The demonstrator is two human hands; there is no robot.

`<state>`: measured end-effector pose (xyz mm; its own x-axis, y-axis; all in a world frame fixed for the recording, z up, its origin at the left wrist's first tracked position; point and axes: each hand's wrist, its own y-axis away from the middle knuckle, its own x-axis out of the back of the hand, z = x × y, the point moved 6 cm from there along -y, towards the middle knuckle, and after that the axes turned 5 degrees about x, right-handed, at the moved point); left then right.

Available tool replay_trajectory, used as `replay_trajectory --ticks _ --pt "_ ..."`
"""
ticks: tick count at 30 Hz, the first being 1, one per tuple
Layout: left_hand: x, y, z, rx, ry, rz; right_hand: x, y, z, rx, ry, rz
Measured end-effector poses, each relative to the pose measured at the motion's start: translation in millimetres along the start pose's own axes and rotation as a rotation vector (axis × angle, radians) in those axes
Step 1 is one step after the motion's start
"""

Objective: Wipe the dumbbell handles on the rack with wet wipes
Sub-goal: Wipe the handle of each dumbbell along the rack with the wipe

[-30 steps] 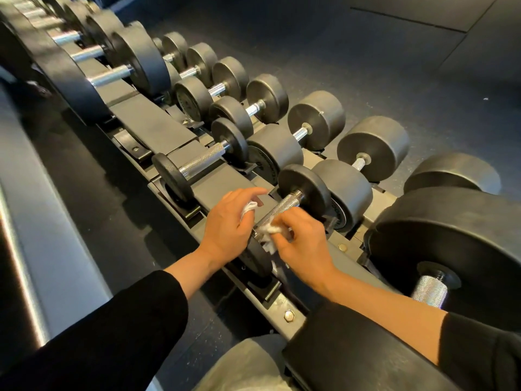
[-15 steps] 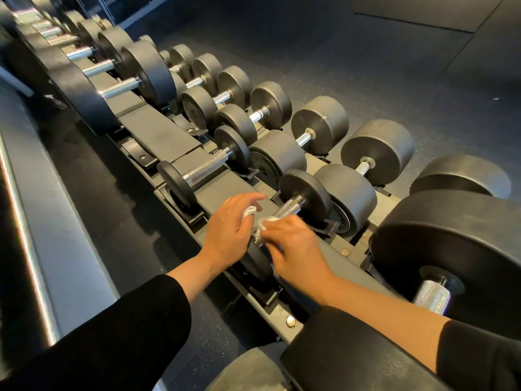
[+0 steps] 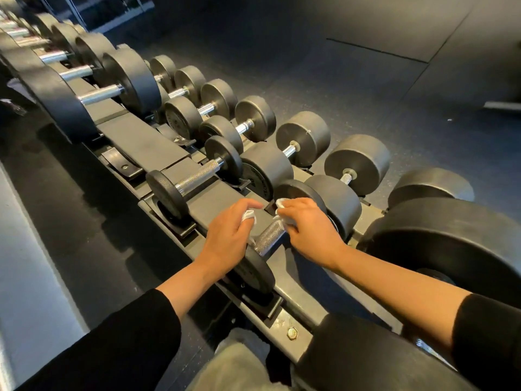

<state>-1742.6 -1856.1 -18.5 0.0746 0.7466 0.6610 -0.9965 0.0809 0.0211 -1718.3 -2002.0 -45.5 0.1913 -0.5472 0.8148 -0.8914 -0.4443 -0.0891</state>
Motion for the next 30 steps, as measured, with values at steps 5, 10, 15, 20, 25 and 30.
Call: replay_trajectory --ticks 5,10,15,20,25,30 --pt "3 -45 -25 0.094 0.172 -0.162 -2 -11 6 -0.104 0.073 -0.229" --pt "-22 -67 -41 -0.142 -0.08 -0.282 7 -7 -13 -0.271 0.061 -0.306" --pt "-34 -69 -63 -0.356 -0.152 -0.343 -7 -1 -52 -0.335 -0.007 -0.372" --pt "-39 -61 -70 -0.468 -0.189 -0.402 -9 11 -64 -0.442 -0.174 -0.334" --pt "-32 -61 -73 -0.604 -0.261 -0.413 -1 4 -66 -0.579 -0.185 -0.216" --pt "-27 -58 -78 -0.643 -0.285 -0.43 -1 -37 -54 -0.533 0.141 -0.098"
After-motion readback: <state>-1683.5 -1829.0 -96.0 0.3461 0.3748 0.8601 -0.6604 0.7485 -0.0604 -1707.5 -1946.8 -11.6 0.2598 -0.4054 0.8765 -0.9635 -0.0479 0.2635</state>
